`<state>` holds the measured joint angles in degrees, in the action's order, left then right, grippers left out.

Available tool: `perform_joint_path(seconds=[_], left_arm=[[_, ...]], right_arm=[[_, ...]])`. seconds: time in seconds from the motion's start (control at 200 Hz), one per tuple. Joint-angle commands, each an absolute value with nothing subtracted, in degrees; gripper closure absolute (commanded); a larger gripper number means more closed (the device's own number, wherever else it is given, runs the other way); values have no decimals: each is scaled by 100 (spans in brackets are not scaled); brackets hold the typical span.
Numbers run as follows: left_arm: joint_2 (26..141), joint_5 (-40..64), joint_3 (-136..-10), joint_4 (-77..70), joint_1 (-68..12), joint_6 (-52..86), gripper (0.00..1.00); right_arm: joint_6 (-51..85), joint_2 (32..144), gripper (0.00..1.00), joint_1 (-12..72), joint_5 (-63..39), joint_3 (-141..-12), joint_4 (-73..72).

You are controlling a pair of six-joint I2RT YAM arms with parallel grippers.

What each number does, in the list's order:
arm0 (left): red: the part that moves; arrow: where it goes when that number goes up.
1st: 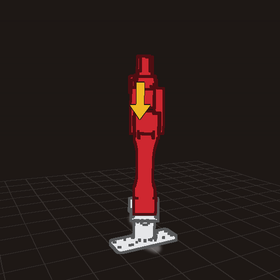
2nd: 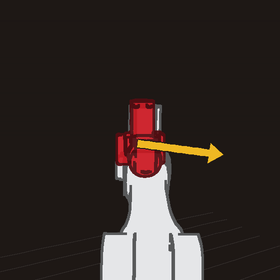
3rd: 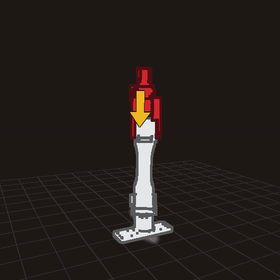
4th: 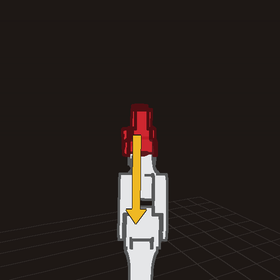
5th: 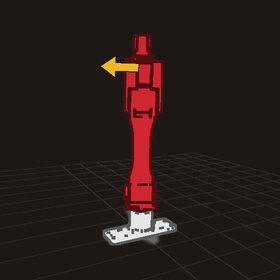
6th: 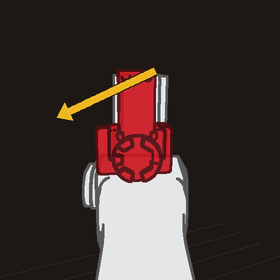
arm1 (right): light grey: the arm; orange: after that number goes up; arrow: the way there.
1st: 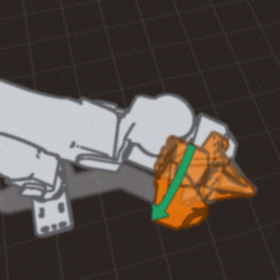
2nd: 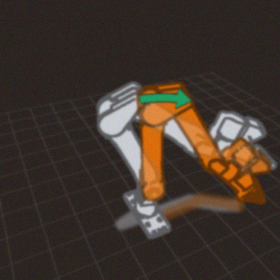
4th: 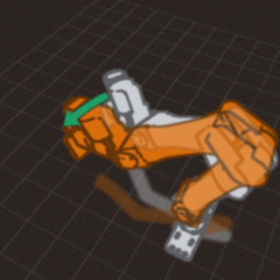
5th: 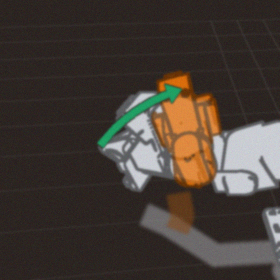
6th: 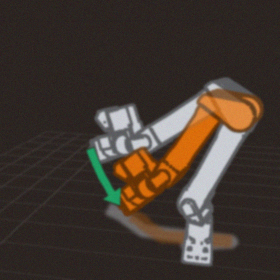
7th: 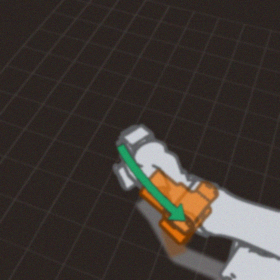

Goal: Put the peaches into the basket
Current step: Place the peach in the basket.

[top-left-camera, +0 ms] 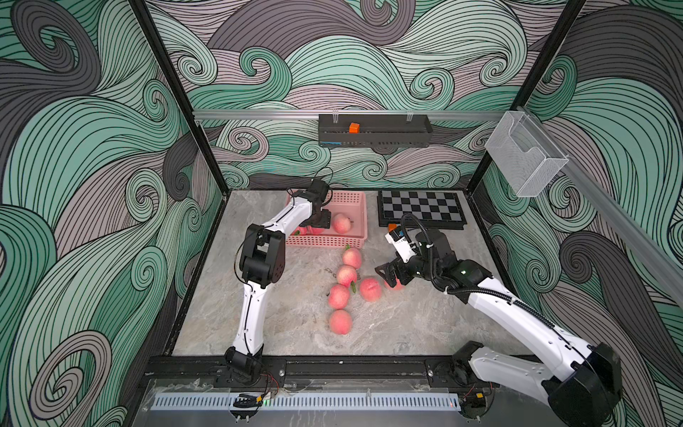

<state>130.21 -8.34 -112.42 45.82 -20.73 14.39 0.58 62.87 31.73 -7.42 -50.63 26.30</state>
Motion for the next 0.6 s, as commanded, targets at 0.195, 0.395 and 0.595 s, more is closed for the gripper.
perform_joint_path(seconds=[0.195, 0.395, 0.595], left_arm=[[13273, -1063, -11558, 4891, -2143, 1322, 29], [13369, -1116, -11595, 4930, -2138, 1320, 28], [13368, -1134, -11595, 4953, -2138, 1380, 27]], right_arm=[[-25, 6150, 1, 3126, -702, -5107, 2709], [-35, 6126, 1, 3102, -711, -5116, 2726], [-44, 6100, 1, 3057, -724, -5121, 2740]])
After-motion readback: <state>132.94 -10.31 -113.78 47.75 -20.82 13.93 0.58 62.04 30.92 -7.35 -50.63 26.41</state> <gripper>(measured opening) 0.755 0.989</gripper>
